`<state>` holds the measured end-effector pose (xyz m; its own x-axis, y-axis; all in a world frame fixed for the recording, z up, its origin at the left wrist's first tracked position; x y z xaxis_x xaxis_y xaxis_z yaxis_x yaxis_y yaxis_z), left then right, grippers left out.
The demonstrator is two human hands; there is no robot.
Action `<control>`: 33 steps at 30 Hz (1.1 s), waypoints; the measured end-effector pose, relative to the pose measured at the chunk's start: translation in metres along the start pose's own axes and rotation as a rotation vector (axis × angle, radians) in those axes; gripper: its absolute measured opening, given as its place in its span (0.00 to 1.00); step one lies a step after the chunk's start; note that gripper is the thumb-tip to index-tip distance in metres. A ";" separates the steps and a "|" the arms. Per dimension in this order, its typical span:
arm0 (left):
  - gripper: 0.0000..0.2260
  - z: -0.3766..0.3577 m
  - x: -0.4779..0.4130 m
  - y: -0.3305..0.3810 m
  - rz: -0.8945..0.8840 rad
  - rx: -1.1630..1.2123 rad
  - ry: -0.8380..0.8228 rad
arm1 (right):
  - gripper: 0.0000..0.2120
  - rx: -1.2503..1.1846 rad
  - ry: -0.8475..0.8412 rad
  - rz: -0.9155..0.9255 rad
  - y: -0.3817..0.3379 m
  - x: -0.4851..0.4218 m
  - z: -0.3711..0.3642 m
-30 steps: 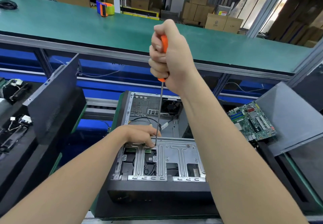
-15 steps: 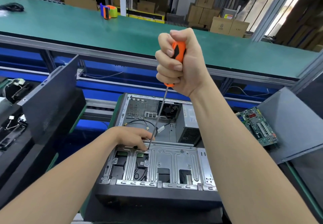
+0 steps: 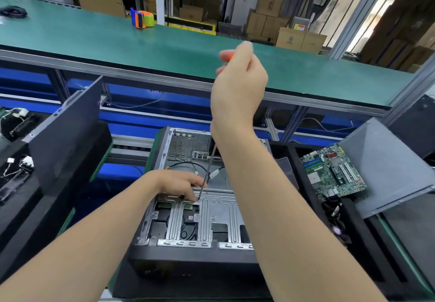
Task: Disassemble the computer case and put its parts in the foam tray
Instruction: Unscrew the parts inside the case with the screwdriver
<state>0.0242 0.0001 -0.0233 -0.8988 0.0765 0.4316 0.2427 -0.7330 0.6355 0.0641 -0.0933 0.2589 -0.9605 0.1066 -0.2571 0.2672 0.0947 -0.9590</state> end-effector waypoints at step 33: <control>0.16 0.000 -0.001 -0.003 0.030 0.066 0.031 | 0.18 -0.168 -0.450 -0.336 0.028 -0.014 -0.025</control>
<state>0.0247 0.0024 -0.0258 -0.9014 0.0341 0.4316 0.2921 -0.6881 0.6643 0.0865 -0.0676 0.2388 -0.9235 -0.3836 -0.0029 -0.0843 0.2102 -0.9740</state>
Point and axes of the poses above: each hand's wrist, its own x-axis away from the middle knuckle, its own z-axis out of the back of the hand, y = z × x, the point moved 10 cm from there along -x, towards the middle knuckle, and after that the axes turned 9 degrees about y, right-handed, at the moved point
